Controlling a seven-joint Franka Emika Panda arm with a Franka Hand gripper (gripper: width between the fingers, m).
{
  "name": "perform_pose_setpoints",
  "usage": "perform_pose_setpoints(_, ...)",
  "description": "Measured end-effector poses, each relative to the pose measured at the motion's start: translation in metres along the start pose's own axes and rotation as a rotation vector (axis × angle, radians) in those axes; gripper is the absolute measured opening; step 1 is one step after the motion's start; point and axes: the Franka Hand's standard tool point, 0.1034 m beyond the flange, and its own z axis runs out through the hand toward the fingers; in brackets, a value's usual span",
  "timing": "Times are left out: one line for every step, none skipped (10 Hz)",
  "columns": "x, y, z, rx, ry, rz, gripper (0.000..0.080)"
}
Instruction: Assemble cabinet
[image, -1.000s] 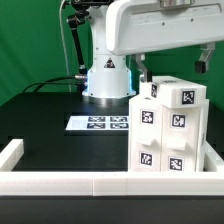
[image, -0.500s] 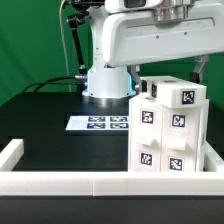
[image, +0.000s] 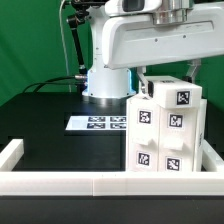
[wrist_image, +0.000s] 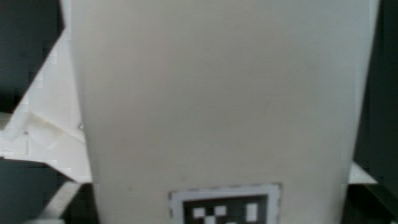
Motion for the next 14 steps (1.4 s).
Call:
perform_pose_setpoints(0.0, -0.0001, 0.0, 0.001, 0.0, 0.013, 0.0557)
perform_pose_setpoints(0.0, -0.0003, 0.0, 0.001, 0.0, 0.117, 0.0557)
perform_pose_setpoints(0.0001, -0.0003, 0.0, 0.001, 0.0, 0.178, 0.0557)
perform_pose_setpoints(0.0002, -0.0007, -0.0001, 0.002, 0.001, 0.22, 0.0557)
perform_pose_setpoints(0.0006, -0.0024, -0.0004, 0.002, 0.002, 0.315, 0.0557)
perform_pose_setpoints(0.0016, -0.0035, -0.0006, 0.002, 0.007, 0.394, 0.0557)
perform_pose_setpoints(0.0024, -0.0042, -0.0007, 0.002, 0.012, 0.479, 0.0557)
perform_pose_setpoints(0.003, -0.0043, -0.0007, 0.004, 0.016, 0.556, 0.0557)
perform_pose_setpoints(0.0038, -0.004, -0.001, 0.005, 0.021, 0.635, 0.0557)
perform_pose_setpoints(0.0039, -0.004, -0.001, 0.006, 0.022, 0.686, 0.0557)
perform_pose_setpoints(0.0043, -0.0038, -0.0013, 0.008, 0.022, 0.731, 0.0557)
perform_pose_setpoints(0.0046, -0.0032, -0.0014, 0.013, 0.022, 0.802, 0.0557)
perform_pose_setpoints(0.0048, -0.0018, -0.0015, 0.018, 0.021, 0.842, 0.0557)
perform_pose_setpoints(0.0047, -0.0003, -0.0014, 0.019, 0.021, 0.868, 0.0557)
